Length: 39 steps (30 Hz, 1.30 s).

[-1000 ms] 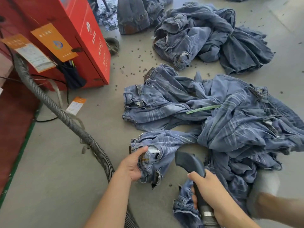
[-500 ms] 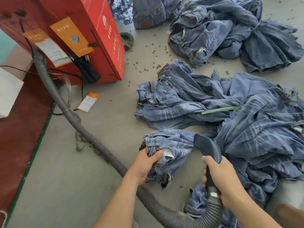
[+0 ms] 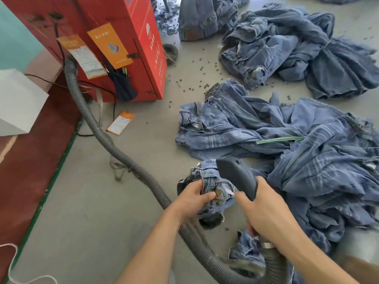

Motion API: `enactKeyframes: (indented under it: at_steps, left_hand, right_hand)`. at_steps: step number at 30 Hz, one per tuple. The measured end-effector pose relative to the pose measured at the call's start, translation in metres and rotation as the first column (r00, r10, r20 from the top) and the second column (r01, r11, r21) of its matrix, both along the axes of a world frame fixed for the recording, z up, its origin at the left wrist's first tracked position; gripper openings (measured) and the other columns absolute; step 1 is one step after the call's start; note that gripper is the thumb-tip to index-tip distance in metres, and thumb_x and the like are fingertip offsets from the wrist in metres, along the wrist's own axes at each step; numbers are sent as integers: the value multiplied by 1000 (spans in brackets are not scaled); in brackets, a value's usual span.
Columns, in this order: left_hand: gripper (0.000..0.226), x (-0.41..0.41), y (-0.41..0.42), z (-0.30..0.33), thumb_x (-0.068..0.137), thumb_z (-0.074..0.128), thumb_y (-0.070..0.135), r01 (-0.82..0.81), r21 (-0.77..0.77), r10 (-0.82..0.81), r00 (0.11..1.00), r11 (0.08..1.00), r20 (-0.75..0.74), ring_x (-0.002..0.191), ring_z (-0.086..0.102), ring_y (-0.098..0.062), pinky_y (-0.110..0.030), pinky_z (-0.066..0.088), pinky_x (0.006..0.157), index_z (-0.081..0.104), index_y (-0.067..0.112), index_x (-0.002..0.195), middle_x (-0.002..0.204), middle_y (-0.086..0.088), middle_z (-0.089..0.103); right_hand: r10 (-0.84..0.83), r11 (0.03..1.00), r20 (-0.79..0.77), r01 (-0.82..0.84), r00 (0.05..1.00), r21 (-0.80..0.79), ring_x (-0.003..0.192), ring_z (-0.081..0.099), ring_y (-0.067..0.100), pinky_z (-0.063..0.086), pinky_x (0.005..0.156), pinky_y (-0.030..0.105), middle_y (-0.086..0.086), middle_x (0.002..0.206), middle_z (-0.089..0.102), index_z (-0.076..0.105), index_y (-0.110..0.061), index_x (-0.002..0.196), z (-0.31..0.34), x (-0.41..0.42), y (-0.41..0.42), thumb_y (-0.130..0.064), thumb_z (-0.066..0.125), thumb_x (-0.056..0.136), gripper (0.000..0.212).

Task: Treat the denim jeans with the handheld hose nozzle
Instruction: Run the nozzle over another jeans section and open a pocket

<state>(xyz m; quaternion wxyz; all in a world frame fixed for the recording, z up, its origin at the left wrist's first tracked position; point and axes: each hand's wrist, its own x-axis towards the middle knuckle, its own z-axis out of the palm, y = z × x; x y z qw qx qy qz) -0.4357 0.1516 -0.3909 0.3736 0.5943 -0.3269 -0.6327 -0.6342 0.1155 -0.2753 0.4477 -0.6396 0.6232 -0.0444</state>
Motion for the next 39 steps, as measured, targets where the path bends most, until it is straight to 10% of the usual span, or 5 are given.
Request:
enactKeyframes:
  at_steps: [15,20,27,36,39]
  left_hand:
    - [13,-15,-7,8,99,52,9,128,-60,-77,843,990,532,82,59,-20,-41,51,83,65,11,103,86,-1,68]
    - [19,-19,-5,10,94,57,9,119,-193,40,749,974,661,101,63,-27,-40,51,89,69,2,107,111,-11,69]
    - [37,-48,-32,21,97,47,33,-373,101,380,923,922,-61,110,70,-23,-43,57,97,74,14,112,113,-7,76]
    - [83,-75,-76,-12,84,81,18,-520,29,507,843,854,180,99,62,-6,-14,51,83,23,20,144,116,5,57]
    - [58,-69,-85,-14,85,79,26,-333,-57,320,826,941,464,113,62,-24,-30,47,97,56,27,139,121,-3,62]
  right_hand:
    - [116,991,47,-118,992,56,36,63,24,47,42,31,1,49,66,48,-26,92,4,5,9,-39,58,86,18]
    - [-51,999,81,51,995,0,42,62,30,51,44,37,11,56,65,51,-17,97,-1,-8,-21,-32,62,93,19]
    - [-305,948,269,264,914,177,43,52,30,50,46,38,17,59,59,51,-9,100,15,-60,-17,-23,65,97,20]
    - [-343,928,271,282,899,242,44,51,31,50,47,39,19,60,56,51,-9,95,25,-76,-31,-23,65,98,20]
    - [-349,927,273,286,897,245,45,51,31,49,46,38,18,61,57,50,-8,93,34,-79,-39,-24,67,97,24]
